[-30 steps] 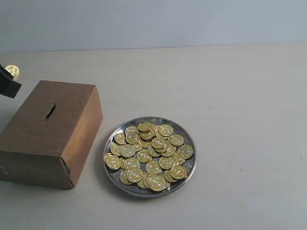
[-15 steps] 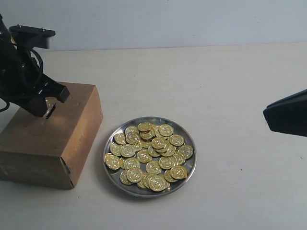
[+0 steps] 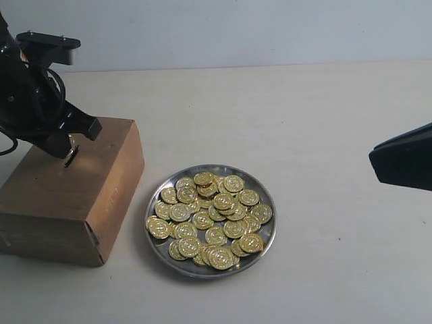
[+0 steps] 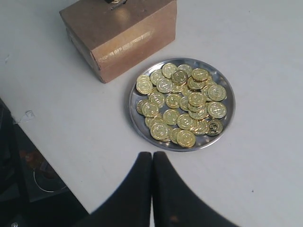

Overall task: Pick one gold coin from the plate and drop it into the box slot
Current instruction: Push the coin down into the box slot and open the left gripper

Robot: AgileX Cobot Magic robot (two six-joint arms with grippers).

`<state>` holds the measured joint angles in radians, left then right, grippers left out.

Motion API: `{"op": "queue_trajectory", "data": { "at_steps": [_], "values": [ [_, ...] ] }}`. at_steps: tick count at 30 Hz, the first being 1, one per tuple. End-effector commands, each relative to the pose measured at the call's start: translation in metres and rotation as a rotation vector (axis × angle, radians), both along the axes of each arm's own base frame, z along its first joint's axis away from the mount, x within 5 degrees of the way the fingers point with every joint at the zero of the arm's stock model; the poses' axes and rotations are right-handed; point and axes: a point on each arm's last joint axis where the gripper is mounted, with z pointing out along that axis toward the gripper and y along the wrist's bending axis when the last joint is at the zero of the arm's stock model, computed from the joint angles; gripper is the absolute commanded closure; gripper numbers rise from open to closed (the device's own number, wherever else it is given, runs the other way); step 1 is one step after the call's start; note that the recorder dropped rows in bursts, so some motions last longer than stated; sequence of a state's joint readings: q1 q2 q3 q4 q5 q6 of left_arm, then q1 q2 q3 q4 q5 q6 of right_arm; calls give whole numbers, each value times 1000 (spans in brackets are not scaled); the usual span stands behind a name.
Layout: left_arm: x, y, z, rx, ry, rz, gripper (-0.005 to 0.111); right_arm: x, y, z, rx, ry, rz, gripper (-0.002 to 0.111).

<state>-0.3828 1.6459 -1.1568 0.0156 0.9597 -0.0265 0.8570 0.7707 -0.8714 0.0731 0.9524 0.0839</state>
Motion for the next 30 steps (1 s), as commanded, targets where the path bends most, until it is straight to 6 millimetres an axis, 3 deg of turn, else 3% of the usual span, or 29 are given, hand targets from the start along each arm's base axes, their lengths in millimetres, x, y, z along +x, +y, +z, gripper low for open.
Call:
{"op": "queue_trajectory", "data": {
  "at_steps": [1, 30],
  "values": [
    [3, 0, 1, -3, -18, 12, 107, 0, -1, 0, 8, -10, -3, 108],
    [3, 2, 1, 16, -16, 18, 107, 0, -1, 0, 9, -8, -3, 108]
  ]
}}
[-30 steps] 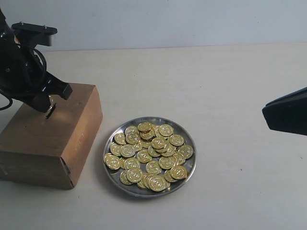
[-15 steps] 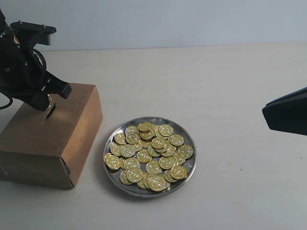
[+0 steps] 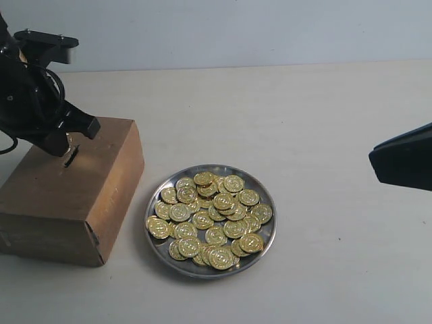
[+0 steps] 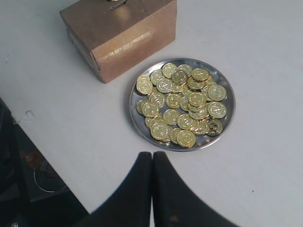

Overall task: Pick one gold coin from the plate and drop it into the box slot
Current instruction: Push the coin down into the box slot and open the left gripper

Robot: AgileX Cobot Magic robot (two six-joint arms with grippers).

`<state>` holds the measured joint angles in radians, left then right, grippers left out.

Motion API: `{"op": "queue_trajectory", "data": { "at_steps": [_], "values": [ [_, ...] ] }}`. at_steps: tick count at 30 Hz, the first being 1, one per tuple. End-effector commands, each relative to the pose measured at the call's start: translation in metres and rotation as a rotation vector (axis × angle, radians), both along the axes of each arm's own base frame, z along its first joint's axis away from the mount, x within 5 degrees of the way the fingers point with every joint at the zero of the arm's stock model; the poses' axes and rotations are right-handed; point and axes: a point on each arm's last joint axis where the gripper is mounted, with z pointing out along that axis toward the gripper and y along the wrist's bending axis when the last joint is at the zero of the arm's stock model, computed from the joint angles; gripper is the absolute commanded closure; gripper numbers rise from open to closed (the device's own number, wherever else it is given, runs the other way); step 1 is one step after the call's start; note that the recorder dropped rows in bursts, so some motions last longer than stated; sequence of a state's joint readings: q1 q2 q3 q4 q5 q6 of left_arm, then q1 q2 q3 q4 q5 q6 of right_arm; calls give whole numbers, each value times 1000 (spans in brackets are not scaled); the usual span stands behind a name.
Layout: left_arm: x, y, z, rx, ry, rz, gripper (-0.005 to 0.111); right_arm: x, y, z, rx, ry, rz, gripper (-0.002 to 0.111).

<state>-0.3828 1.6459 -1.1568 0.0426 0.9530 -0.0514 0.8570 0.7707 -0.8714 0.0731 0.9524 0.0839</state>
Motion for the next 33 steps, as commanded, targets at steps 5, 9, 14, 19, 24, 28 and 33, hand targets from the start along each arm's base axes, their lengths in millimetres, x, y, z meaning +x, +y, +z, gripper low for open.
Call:
{"op": "queue_trajectory", "data": {
  "at_steps": [5, 9, 14, 19, 24, 28, 33],
  "values": [
    [1, -2, 0, -20, 10, -19, 107, 0, -1, 0, 9, -8, -3, 108],
    [1, -3, 0, -27, 13, -23, 107, 0, -1, 0, 9, -8, -3, 108],
    [2, -2, -3, -17, 18, -25, 107, 0, -1, -1, 4, -3, -2, 108],
    [4, -3, -15, 0, 64, -24, 107, 0, -1, -1, 5, -1, -2, 108],
    [4, -3, -15, 6, 61, -27, 107, 0, -1, -1, 5, -1, -2, 108],
    [5, -3, -15, 8, 59, -28, 107, 0, -1, -1, 5, -1, -2, 108],
    [5, -3, -15, 7, 56, -28, 97, 0, -1, -1, 5, -1, -2, 108]
  ]
}}
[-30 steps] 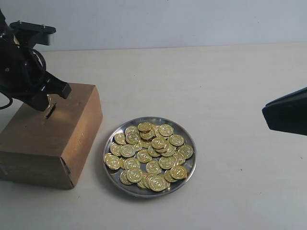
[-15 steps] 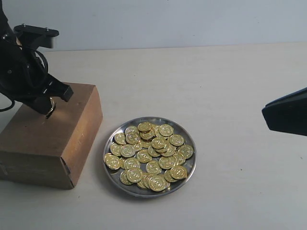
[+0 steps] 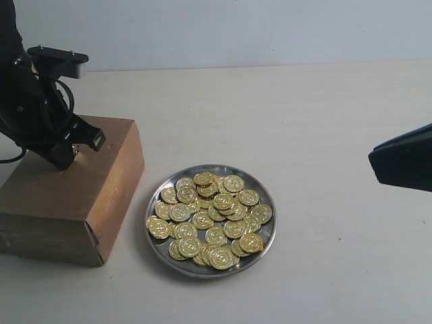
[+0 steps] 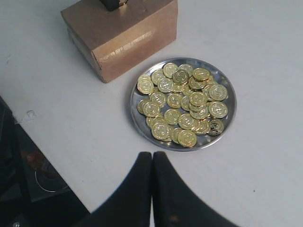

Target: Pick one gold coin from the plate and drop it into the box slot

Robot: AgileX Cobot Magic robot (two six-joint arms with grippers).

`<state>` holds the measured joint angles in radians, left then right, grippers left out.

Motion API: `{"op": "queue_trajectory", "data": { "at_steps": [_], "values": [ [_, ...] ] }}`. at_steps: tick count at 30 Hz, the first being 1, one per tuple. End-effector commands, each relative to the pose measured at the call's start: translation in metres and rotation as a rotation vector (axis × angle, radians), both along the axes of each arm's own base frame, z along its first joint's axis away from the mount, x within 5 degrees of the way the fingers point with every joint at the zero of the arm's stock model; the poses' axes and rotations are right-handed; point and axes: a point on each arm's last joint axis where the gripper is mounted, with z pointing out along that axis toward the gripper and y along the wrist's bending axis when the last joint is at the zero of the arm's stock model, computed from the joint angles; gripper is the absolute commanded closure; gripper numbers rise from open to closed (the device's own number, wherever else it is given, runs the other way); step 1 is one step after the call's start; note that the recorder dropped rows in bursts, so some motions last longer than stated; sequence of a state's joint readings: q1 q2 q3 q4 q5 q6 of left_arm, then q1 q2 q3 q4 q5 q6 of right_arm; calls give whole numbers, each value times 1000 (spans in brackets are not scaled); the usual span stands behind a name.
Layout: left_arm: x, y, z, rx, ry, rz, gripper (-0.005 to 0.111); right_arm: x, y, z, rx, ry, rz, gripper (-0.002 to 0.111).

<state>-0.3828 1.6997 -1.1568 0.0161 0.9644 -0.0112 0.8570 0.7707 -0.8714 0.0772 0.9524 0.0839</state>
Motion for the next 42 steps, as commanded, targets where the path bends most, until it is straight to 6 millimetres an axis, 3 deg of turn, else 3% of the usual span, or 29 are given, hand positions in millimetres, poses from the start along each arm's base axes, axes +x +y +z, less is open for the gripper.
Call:
{"op": "queue_trajectory", "data": {
  "at_steps": [1, 6, 8, 10, 13, 17, 21, 25, 28, 32, 35, 42],
  "values": [
    [1, 1, 3, -3, -12, 0, 91, 0, -1, -1, 3, -4, -3, 108],
    [1, 1, 6, -3, -21, -9, 55, 0, -1, -1, 3, -4, -3, 108],
    [0, 2, 9, 2, -32, -14, 47, 0, -1, -1, 3, -4, -3, 108],
    [0, 4, 17, 11, -60, -22, 46, 0, -1, -1, 5, -9, -3, 108],
    [-2, 6, 41, -4, -139, -26, 57, 1, -2, 5, 48, -68, -10, 108],
    [-19, 11, 95, -130, -362, 23, 107, -1, -12, 24, 167, -253, -30, 108],
    [-63, 17, 147, -365, -634, 44, 105, -17, -36, 43, 265, -437, -50, 108],
    [-126, 31, 167, -530, -947, -30, 105, -37, -59, 40, 426, -527, -82, 108],
    [-168, 43, 156, -647, -1099, -64, 105, -47, -69, 19, 570, -551, -103, 108],
    [-206, 59, 110, -754, -1195, -72, 105, -49, -68, -27, 727, -561, -108, 108],
    [-217, 67, 70, -802, -1209, -30, 105, -44, -59, -65, 760, -562, -94, 108],
    [-228, 76, 5, -818, -1159, 34, 105, -39, -51, -119, 720, -576, -61, 108]
  ]
}}
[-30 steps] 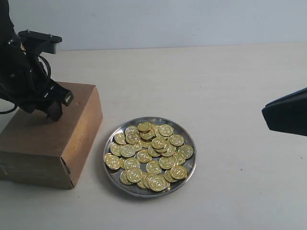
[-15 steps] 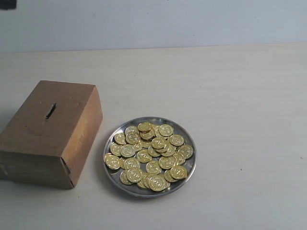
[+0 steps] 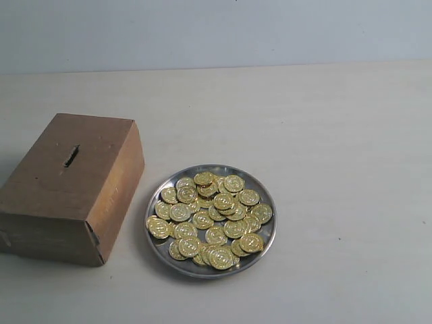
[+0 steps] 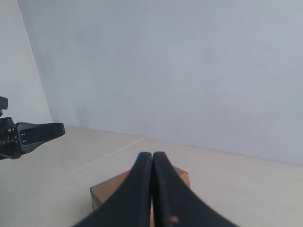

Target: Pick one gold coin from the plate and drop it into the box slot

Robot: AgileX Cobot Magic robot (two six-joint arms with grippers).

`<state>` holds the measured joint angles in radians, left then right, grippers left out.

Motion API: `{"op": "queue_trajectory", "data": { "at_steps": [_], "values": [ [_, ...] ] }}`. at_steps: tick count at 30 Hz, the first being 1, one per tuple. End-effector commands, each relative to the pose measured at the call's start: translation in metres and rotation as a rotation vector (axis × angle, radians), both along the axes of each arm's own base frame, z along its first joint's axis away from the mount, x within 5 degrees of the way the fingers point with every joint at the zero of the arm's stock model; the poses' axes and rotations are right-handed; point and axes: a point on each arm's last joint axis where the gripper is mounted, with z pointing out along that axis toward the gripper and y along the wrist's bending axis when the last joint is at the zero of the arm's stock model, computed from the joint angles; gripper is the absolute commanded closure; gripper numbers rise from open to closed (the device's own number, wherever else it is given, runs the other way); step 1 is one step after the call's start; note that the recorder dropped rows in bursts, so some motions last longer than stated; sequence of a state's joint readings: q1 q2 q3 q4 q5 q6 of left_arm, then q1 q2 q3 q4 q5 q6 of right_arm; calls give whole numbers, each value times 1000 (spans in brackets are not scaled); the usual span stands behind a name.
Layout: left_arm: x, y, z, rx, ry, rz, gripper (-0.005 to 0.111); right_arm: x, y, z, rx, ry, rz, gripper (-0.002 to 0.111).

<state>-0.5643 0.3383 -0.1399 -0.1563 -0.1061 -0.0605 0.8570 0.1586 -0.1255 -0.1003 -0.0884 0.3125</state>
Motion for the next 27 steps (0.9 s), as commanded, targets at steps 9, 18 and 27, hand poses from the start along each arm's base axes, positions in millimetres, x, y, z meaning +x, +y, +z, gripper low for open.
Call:
{"op": "queue_trajectory", "data": {
  "at_steps": [9, 18, 27],
  "values": [
    [-6, 3, -39, 79, -1, -8, 105, 2, 2, -41, -139, -4, -10, 108],
    [-8, 3, -52, 194, 102, -33, 105, 2, 0, -60, -217, 232, -18, 108],
    [-9, 3, -59, 231, 162, -45, 105, 2, 1, -58, -158, 256, -14, 108]
  ]
}}
